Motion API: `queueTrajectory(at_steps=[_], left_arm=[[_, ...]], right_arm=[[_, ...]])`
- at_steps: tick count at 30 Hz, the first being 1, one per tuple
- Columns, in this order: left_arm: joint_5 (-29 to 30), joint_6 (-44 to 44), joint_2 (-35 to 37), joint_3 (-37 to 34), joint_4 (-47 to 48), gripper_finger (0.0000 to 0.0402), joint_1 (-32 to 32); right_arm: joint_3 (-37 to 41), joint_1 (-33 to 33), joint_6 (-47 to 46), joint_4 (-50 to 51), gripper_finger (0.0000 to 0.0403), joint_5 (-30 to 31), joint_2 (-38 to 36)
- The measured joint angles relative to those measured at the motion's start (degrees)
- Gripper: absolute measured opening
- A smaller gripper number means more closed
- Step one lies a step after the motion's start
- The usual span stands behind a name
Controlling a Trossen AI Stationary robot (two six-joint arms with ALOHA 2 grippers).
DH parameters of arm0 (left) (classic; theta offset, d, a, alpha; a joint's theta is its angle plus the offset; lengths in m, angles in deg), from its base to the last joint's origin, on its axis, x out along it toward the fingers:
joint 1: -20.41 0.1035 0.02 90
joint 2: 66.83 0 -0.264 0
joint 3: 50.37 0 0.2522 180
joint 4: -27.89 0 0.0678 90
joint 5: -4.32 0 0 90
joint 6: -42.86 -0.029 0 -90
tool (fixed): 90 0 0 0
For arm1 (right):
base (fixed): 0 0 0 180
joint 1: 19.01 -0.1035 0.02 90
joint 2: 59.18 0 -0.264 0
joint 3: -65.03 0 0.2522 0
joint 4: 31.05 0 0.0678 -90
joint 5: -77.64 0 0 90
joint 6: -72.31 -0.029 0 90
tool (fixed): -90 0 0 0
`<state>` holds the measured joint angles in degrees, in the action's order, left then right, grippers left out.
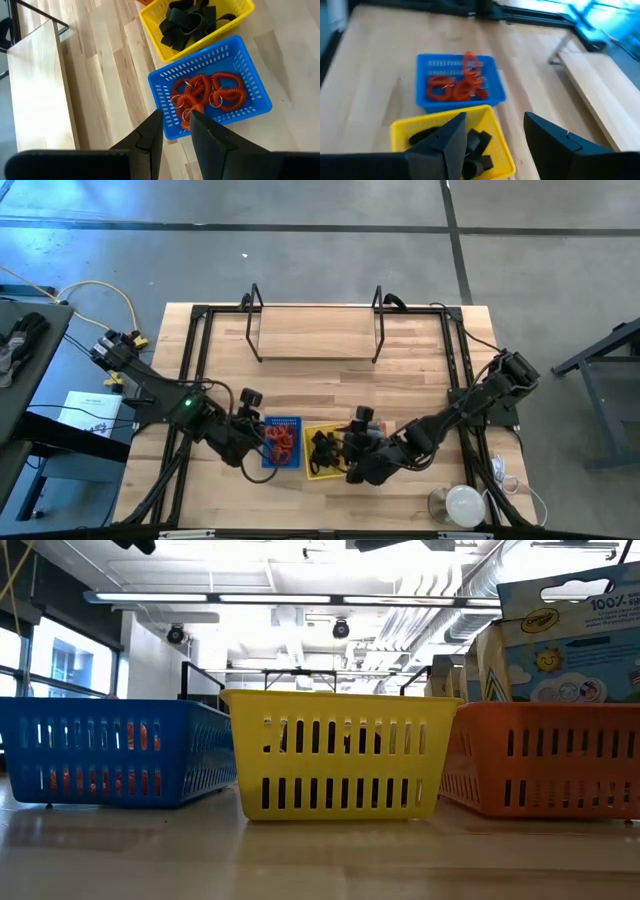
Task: Pick & Place Office Desk Supplies
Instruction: Put the blue basket on the shelf
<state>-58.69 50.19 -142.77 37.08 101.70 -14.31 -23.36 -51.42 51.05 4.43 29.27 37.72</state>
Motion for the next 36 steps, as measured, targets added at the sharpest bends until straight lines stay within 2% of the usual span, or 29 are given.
queueTrajectory(at_steps=[6, 10, 16, 19, 23, 27, 30, 32, 36], left_arm=[[0.0, 1.1, 0.0, 0.0, 0.0, 0.009, 0.0], [-1.2, 4.7, 0.0, 0.0, 0.0, 0.009, 0.0], [-7.2, 12.6, 0.0, 0.0, -0.1, 0.009, -0.2], [-7.7, 16.1, -0.3, 0.0, -0.2, 0.009, -1.7], [-7.3, 16.5, -2.4, 0.0, -1.8, 0.009, -5.6], [-5.1, 15.9, -6.0, 0.0, -5.4, 0.009, -10.2], [-0.7, 16.4, -9.6, 0.0, -6.8, 0.009, -13.2], [2.2, 18.1, -12.3, 0.0, -6.6, 0.009, -14.9], [3.6, 23.8, -17.2, 0.0, -7.1, 0.009, -16.4]], right_arm=[[0.0, -1.0, 18.5, -7.6, 0.0183, -8.8, 0.0], [-1.2, -1.9, 23.7, -8.2, 0.0183, -12.1, 0.0], [-5.6, -2.4, 24.0, -4.8, 0.0183, -11.9, 0.0], [-6.4, -2.5, 22.3, -4.9, 0.0183, -11.6, 0.0], [-6.4, -2.8, 17.6, -3.5, 0.0183, -11.6, 0.1], [-6.4, -3.3, 15.2, -2.5, 0.0183, -11.6, 0.7], [-6.2, -3.2, 15.0, -2.5, 0.0183, -11.8, 1.1], [-6.3, -3.1, 14.4, -3.4, 0.0183, -11.7, 1.2], [-6.3, -2.7, 13.5, -2.9, 0.0183, -11.8, 1.6]])
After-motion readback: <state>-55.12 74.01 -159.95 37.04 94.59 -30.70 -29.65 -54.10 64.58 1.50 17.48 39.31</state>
